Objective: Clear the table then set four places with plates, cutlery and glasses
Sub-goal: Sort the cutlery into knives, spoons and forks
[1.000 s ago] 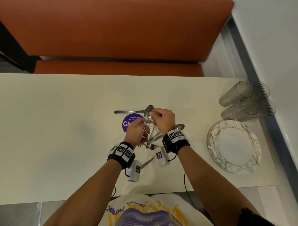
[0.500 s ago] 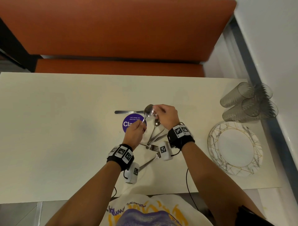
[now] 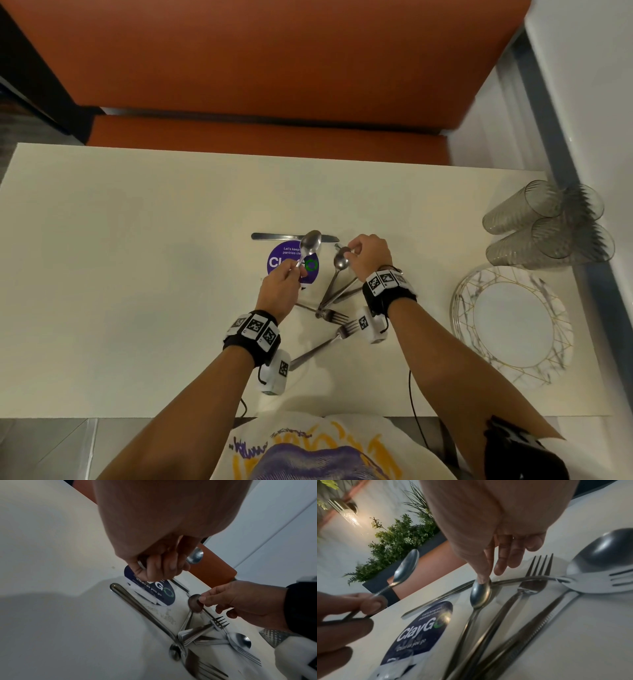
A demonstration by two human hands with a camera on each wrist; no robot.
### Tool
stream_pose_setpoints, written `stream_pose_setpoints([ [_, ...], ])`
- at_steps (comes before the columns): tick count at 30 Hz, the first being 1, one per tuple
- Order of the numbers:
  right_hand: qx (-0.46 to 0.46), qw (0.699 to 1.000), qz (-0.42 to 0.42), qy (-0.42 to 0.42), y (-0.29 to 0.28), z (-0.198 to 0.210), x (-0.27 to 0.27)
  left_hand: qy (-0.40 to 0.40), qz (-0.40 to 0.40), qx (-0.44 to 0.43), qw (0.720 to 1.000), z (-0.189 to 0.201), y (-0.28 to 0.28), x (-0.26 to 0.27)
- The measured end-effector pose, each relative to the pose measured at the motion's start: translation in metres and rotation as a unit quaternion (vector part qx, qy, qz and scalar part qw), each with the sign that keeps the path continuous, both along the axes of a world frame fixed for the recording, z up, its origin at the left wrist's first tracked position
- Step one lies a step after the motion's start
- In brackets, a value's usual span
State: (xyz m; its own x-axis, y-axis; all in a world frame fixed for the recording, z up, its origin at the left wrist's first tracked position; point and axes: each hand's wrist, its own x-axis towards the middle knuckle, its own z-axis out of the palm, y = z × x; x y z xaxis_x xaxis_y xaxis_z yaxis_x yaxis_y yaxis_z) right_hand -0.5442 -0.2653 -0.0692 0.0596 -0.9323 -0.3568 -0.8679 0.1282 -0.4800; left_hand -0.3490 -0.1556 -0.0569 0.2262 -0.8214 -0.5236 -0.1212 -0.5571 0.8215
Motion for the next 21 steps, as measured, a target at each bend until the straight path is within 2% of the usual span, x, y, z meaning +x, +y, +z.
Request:
stream_pose_setpoints([
  [3,-0.004,1.000,-0.019,-0.012,0.000,-0.003,0.002,-0.008,0.006,0.006,1.000,0.003,-0.006,0.002],
  [7,-0.051,0.992,-0.048,-0.102,-0.004,0.013,-0.001,-0.031,0.019,-0.003,0.999,0.009,-0.018,0.003],
  [13,-0.150,0.966,-0.064,-0.201,-0.011,0.056,0.001,0.015,0.036,-0.013,0.999,0.015,-0.038,-0.005],
  [18,-0.163,0.961,-0.084,-0.209,-0.010,0.065,0.012,0.087,-0.032,0.009,0.996,0.032,-0.045,-0.024],
  [21,-0.159,0.963,-0.101,-0.190,-0.008,0.061,0.014,0.086,-0.052,0.008,0.995,0.035,-0.043,-0.035],
])
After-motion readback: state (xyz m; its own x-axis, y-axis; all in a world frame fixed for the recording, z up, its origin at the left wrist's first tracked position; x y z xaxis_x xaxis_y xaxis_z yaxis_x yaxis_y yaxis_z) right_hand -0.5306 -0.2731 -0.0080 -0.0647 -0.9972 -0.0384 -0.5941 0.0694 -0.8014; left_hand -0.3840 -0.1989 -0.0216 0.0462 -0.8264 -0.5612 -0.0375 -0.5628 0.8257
